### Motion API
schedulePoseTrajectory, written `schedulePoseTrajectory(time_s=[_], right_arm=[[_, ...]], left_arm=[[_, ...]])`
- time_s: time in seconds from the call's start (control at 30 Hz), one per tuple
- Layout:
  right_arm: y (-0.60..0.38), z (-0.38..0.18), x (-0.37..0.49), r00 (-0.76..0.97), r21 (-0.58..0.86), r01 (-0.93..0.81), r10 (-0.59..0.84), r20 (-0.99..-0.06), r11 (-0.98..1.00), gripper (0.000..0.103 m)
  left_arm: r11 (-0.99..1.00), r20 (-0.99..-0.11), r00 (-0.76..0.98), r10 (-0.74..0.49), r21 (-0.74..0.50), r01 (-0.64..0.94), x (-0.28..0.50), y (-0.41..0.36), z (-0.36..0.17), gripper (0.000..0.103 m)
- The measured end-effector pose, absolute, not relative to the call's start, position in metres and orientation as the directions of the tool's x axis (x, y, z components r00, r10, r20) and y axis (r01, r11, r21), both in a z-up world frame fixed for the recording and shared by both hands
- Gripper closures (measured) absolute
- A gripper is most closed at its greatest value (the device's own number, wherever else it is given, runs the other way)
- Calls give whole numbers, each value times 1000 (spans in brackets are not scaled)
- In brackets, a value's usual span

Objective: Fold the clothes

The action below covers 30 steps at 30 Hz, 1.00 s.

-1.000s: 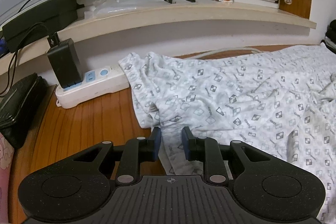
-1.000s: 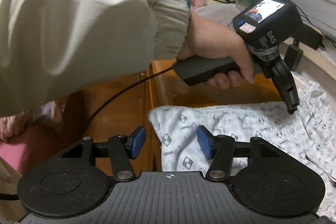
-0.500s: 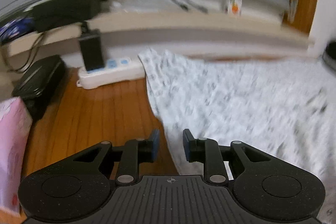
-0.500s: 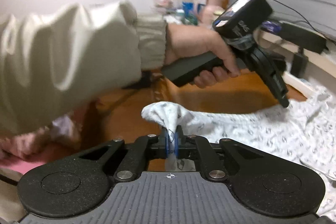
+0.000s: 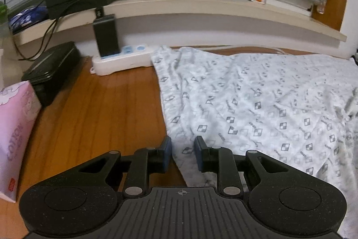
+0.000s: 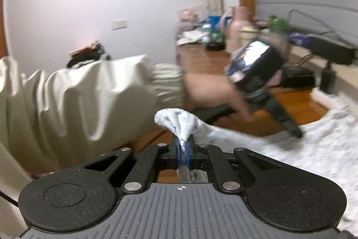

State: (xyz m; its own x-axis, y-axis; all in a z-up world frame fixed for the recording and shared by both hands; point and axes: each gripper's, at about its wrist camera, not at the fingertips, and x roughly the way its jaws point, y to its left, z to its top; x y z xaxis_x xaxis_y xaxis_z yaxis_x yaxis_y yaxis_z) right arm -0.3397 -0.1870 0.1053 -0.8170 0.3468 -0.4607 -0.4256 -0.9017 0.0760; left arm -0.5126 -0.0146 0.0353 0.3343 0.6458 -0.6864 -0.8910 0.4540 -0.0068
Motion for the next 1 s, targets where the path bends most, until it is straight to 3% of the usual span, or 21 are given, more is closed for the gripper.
schedulePoseTrajectory(time_s=[0.5,0.77,1.0], right_arm=[[-127,129,-301,-724,-63,-571,538,-431,-819,97],[-73,141,-300,-605,-246,-600,633,-484,-761,97],[-9,145,-314,-501,-461,-570,732,-462,-680,97]], left_arm=[[409,-680,331,655,-50,-911,-521,-12,38,72],[295,-657,270,703,-75,-952,-553,-8,44,71],[282,-600,302,740,-130,-951,-572,-17,60,71]])
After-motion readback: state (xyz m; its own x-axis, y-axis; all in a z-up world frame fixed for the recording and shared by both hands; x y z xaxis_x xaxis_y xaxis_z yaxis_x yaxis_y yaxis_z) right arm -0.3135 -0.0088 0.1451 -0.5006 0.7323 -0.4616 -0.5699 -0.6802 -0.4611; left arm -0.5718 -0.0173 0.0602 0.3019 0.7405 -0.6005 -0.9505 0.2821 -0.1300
